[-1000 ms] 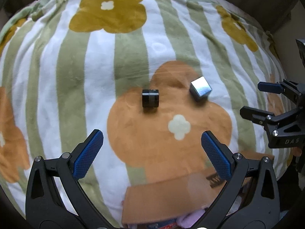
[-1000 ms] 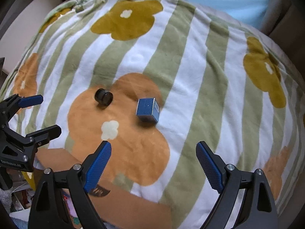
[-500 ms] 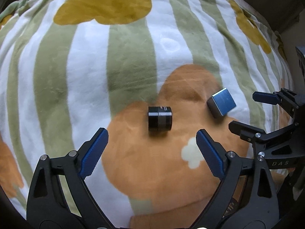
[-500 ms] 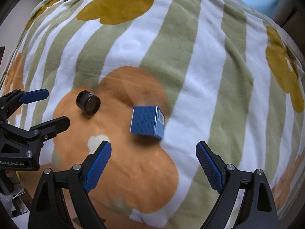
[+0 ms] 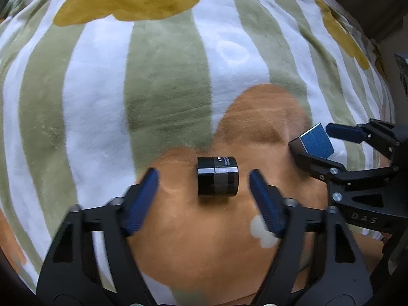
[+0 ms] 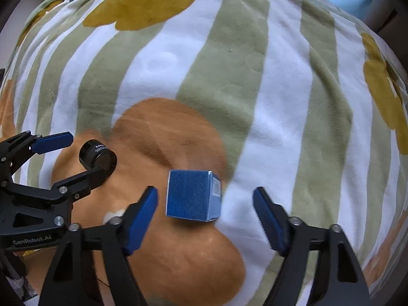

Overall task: Organize objects
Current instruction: 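Close left tool on the black cylinder while right tool closes on the blue cube, then lift the black cylinder with left tool while right tool carries the blue cube over the box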

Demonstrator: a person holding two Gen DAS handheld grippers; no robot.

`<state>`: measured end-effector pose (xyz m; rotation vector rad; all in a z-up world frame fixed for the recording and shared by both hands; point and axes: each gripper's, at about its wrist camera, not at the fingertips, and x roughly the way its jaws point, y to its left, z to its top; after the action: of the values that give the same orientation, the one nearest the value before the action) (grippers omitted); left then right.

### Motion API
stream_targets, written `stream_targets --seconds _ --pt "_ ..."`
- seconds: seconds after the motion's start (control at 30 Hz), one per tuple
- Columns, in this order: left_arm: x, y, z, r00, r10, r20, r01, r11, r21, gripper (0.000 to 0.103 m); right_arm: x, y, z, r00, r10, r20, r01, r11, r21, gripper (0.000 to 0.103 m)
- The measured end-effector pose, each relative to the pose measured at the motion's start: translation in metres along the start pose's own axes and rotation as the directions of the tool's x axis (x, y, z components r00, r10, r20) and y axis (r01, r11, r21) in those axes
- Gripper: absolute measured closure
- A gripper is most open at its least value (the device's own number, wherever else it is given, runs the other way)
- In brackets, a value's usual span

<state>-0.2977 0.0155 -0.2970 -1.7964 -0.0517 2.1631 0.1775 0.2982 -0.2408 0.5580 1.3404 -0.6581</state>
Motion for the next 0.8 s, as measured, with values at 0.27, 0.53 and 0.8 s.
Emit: stream_targets --seconds 0.27,0.53,0.8 --pt "0.010 -0.003 0.002 0.999 -0.038 -0.024 0.038 0.999 0.010 0.075 0.007 0.001 -0.004 0.999 0.026 -0.024 -0.026 0.999 0.036 0.065" --pt "0.005 -0.005 0.002 0.999 -0.041 -0.019 0.041 0.999 0.004 0.075 0.003 -0.002 -0.007 0.999 0.034 -0.024 -0.033 0.997 0.064 0.066" --pt "-0.019 -0.006 0.004 0.999 -0.040 0.014 0.040 0.999 -0.002 0.076 -0.016 -0.003 -0.014 0.999 0.053 -0.001 -0.053 0.995 0.088 0.067"
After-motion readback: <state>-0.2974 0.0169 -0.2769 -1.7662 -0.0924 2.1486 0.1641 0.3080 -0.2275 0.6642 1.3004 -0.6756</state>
